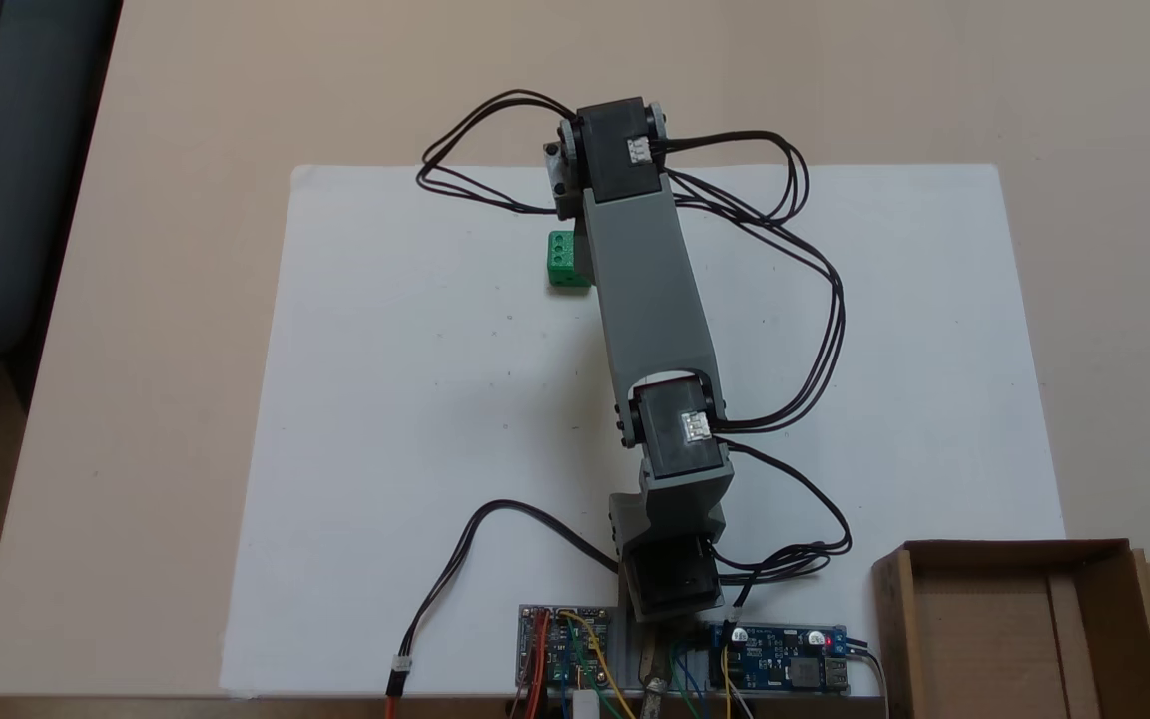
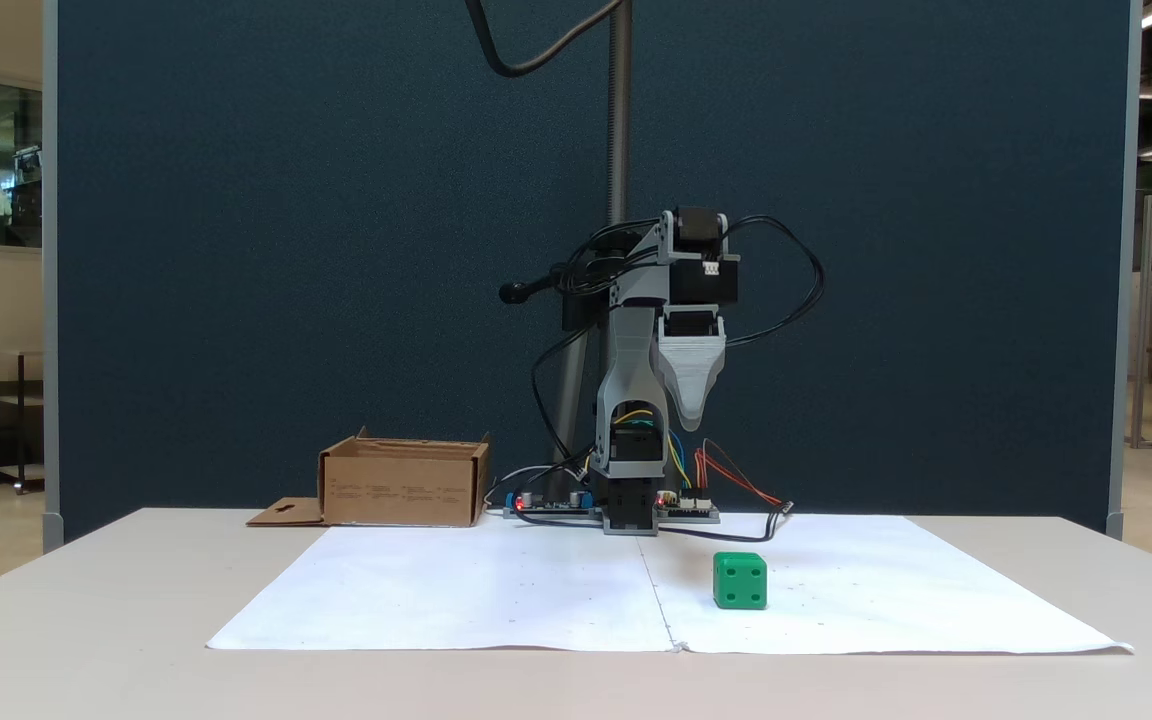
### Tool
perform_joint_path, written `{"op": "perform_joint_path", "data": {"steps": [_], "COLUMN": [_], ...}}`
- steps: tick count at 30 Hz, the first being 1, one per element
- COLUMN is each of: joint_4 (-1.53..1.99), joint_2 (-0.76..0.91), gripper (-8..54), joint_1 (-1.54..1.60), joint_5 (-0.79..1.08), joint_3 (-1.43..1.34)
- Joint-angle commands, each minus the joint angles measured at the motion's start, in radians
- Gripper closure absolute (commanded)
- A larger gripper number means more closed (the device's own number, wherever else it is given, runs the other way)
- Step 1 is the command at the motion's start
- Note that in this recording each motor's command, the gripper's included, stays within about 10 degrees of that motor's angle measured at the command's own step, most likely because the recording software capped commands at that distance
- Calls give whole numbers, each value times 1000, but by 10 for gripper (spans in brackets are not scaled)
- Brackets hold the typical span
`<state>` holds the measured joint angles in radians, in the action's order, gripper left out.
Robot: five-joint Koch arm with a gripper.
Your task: Grasp a green dice and put it in the bin.
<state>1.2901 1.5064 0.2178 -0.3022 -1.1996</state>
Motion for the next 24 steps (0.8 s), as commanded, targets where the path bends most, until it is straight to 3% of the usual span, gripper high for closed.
{"op": "perform_joint_path", "data": {"steps": [1, 24], "joint_4": [-37, -161], "joint_2": [-2, -112], "gripper": [-12, -12], "joint_1": [20, 66], "joint_5": [-81, -130], "joint_3": [32, 66]}}
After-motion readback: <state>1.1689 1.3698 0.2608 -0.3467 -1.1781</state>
